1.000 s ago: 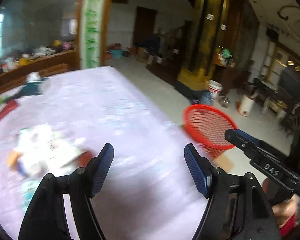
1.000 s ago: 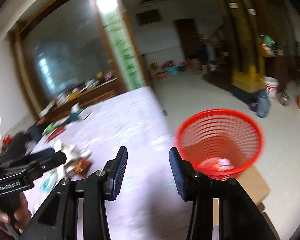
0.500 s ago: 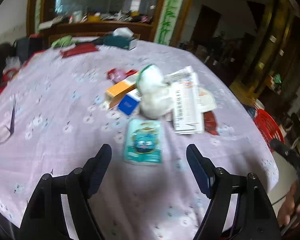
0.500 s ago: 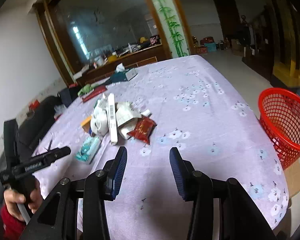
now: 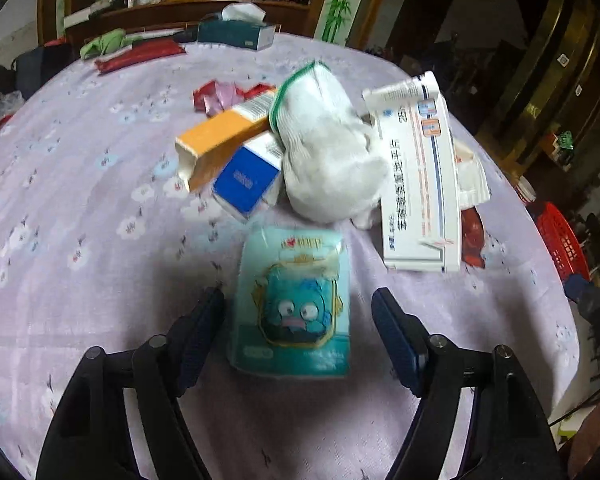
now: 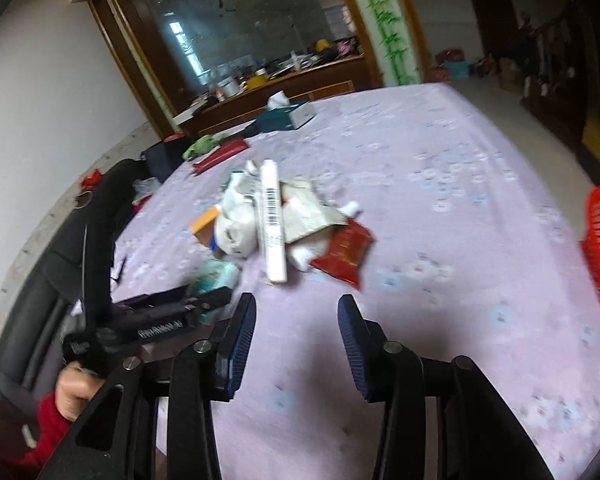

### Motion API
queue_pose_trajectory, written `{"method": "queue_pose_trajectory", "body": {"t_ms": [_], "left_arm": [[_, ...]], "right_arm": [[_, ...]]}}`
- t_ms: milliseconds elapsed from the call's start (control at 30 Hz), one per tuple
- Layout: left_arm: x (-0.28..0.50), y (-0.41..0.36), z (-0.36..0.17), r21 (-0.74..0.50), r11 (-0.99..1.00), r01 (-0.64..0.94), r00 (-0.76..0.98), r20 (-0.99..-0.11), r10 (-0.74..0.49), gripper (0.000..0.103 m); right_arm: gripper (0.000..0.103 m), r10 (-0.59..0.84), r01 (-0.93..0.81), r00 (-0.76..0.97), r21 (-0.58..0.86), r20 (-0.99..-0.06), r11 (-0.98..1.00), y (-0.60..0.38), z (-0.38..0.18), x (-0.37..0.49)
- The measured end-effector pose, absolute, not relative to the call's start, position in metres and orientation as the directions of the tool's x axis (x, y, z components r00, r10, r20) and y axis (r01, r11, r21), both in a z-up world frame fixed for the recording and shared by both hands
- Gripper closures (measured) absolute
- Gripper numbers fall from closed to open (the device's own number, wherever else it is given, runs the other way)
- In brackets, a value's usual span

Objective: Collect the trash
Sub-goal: 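Grasp the teal wet-wipe pack with the left tool, then hold the teal pack in the left tool while the right tool grasps the white medicine box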

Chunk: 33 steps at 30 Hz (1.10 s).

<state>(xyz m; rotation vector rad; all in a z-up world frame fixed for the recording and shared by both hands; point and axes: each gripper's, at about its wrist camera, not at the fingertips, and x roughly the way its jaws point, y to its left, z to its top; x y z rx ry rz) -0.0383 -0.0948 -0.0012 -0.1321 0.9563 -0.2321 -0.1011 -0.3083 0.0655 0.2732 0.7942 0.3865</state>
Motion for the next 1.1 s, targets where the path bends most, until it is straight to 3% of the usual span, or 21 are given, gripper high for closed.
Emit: {"method": "queue_pose_trajectory", "body": {"t_ms": [100, 267, 433, 500, 567, 767, 1100], "left_arm": [[-0.038, -0.096, -0.003, -0.157, 0.978, 0.136, 0.580, -0.788, -0.207, 0.053], [-0.044, -0.087, -0.001, -0.206, 0.969, 0.137, 0.598, -0.762, -0.247, 0.062], [-0.055, -0.092, 0.009, -0.151, 0.980, 0.132, 0.674, -0.711, -0.200, 0.063], [-0.057, -0.094, 0.011, -0.141, 0.980, 0.137, 0.687, -0.700, -0.197, 0.063], [-0.057, -0.094, 0.011, -0.142, 0.979, 0.144, 0.687, -0.698, -0.203, 0.063], [-0.058, -0.093, 0.013, -0.157, 0.976, 0.151, 0.696, -0.684, -0.218, 0.063], [-0.061, -0.093, 0.015, -0.151, 0.980, 0.132, 0.722, -0.662, -0.199, 0.063]], "right_arm": [[0.059, 0.458, -0.251, 0.612, 0.391, -0.644, 0.885, -0.292, 0.060, -0.080], [0.059, 0.462, -0.247, 0.585, 0.396, -0.666, 0.884, -0.269, 0.049, -0.051], [0.065, 0.410, -0.214, 0.595, 0.355, -0.691, 0.910, -0.256, 0.038, -0.030], [0.080, 0.407, -0.211, 0.589, 0.354, -0.698, 0.911, -0.252, 0.032, -0.025], [0.085, 0.406, -0.217, 0.586, 0.347, -0.701, 0.912, -0.249, 0.028, -0.024], [0.088, 0.376, -0.245, 0.668, 0.287, -0.642, 0.926, -0.245, 0.038, -0.052], [0.088, 0.380, -0.242, 0.723, 0.303, -0.577, 0.922, -0.256, 0.055, -0.091]]}}
